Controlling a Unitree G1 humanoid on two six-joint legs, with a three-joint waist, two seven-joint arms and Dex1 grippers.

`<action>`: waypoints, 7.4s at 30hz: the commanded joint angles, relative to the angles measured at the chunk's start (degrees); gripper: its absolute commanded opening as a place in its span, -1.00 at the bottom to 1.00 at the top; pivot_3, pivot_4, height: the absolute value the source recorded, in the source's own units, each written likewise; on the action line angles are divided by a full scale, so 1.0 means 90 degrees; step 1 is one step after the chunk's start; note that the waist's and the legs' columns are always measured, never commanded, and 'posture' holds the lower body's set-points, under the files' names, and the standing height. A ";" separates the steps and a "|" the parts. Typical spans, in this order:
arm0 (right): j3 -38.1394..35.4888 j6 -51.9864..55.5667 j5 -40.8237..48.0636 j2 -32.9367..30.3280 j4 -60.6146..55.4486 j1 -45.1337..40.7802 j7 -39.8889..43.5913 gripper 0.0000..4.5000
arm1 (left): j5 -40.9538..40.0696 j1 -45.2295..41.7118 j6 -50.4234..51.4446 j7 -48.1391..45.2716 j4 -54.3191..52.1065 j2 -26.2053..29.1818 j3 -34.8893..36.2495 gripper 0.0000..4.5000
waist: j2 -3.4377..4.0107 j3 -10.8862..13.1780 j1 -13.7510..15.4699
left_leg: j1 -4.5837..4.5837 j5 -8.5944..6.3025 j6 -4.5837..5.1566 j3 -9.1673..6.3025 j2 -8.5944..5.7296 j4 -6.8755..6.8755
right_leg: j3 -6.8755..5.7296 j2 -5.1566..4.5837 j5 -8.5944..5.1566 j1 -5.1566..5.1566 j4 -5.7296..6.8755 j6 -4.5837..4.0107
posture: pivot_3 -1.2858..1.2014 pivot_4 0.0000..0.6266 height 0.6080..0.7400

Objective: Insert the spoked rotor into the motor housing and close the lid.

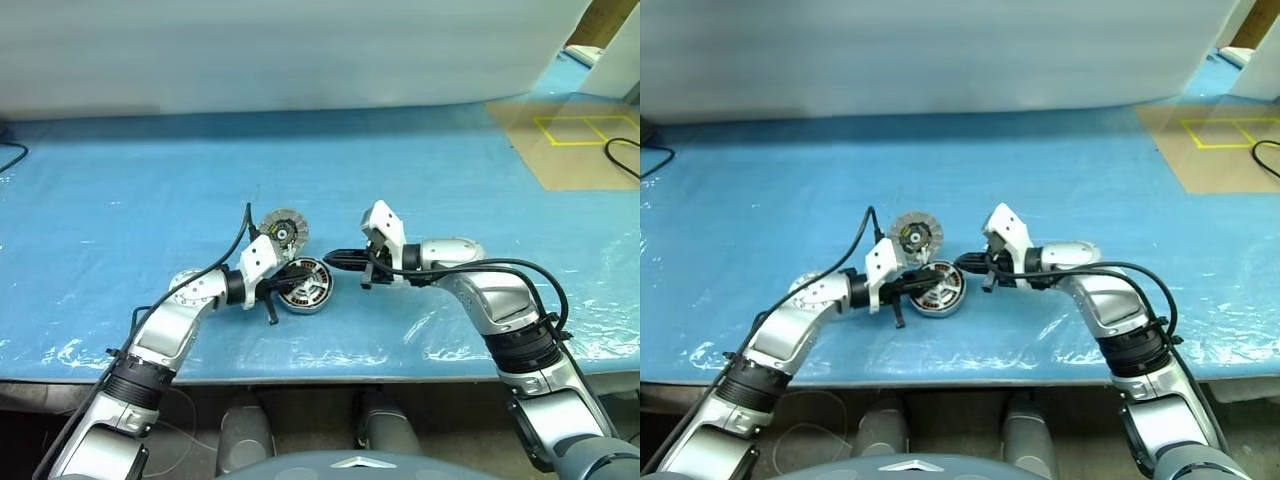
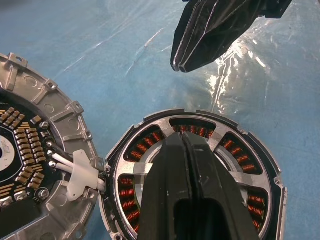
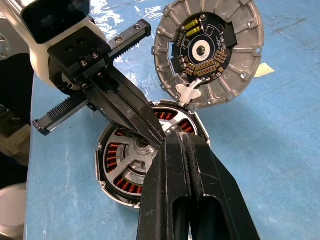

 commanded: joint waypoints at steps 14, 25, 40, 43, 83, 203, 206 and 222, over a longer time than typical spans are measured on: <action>0.0075 -0.0189 0.0074 0.0030 -0.0190 -0.0011 -0.0037 -0.99 | -0.0266 -0.0110 0.0853 0.0719 0.0106 -0.0808 0.0166 -1.00 | 0.0016 -0.0010 0.0017 | -0.0033 0.0000 0.0000 0.0000 -0.0003 -0.0007 | -0.0005 -0.0003 0.0000 -0.0016 -0.0028 0.0000 | 0.03 -0.52 1.00; 0.0075 -0.0171 0.0075 0.0033 -0.0252 0.0048 -0.0095 -0.99 | 0.0073 -0.0192 0.1054 0.0775 0.0118 -0.0698 -0.0183 -1.00 | 0.0016 -0.0010 0.0022 | -0.0053 0.0000 0.0000 -0.0001 -0.0004 -0.0007 | -0.0007 -0.0005 0.0000 -0.0024 -0.0030 0.0002 | 0.03 -0.52 1.00; -0.0114 -0.0374 0.0208 0.0154 -0.0044 0.0011 -0.0019 -0.99 | -0.1110 0.0928 0.0081 0.0083 -0.0880 -0.0441 0.0830 -1.00 | 0.0015 -0.0008 -0.0024 | -0.0093 0.0000 -0.0002 0.0000 -0.0001 -0.0044 | -0.0013 0.0003 -0.0003 -0.0078 -0.0041 0.0007 | 0.03 -0.52 1.00; -0.0235 -0.0511 0.0368 0.0226 -0.0044 0.0059 0.0055 -0.99 | -0.1301 0.1099 -0.0107 0.0043 -0.1020 -0.0397 0.1103 -1.00 | 0.0014 -0.0007 -0.0012 | -0.0094 0.0000 -0.0002 0.0001 -0.0001 -0.0042 | -0.0013 0.0001 -0.0004 -0.0078 -0.0043 0.0007 | 0.03 -0.52 1.00; -0.0472 -0.2613 0.0428 -0.0169 -0.0563 0.1906 0.0342 -0.99 | -0.0947 -0.1417 -0.1386 -0.0189 0.2728 -0.0363 0.1993 -1.00 | -0.0001 -0.0004 -0.0004 | -0.0097 0.0001 0.0000 -0.0001 0.0000 -0.0015 | -0.0010 0.0001 -0.0005 -0.0070 -0.0033 0.0011 | 0.03 -0.52 1.00; 0.0782 -0.3343 -0.0819 0.0687 0.1734 0.0060 0.1308 0.99 | -0.1280 0.2759 -0.0942 -0.0457 -0.1509 0.0480 0.1596 -1.00 | -0.0034 0.0019 -0.0169 | -0.0093 -0.0012 0.0020 0.0003 0.0006 -0.0039 | -0.0015 0.0002 -0.0007 -0.0076 -0.0048 0.0008 | 0.03 -0.52 1.00; 0.0833 -0.3308 -0.0861 0.0724 0.1768 0.0027 0.1336 0.99 | -0.1263 0.2929 -0.1049 -0.0369 -0.1521 0.0426 0.1622 -1.00 | -0.0034 0.0019 -0.0169 | -0.0089 -0.0013 0.0023 0.0003 0.0006 -0.0039 | -0.0015 0.0003 -0.0007 -0.0075 -0.0046 0.0008 | 0.03 -0.52 1.00; 0.0695 -0.3320 -0.0862 0.0911 0.2039 -0.0045 0.1242 0.29 | -0.0947 0.3367 -0.1835 0.0317 -0.1416 0.0019 0.1652 -1.00 | -0.0035 0.0019 -0.0181 | -0.0080 -0.0015 0.0027 0.0004 0.0007 -0.0035 | -0.0012 0.0003 -0.0006 -0.0070 -0.0036 0.0008 | 0.03 -0.52 1.00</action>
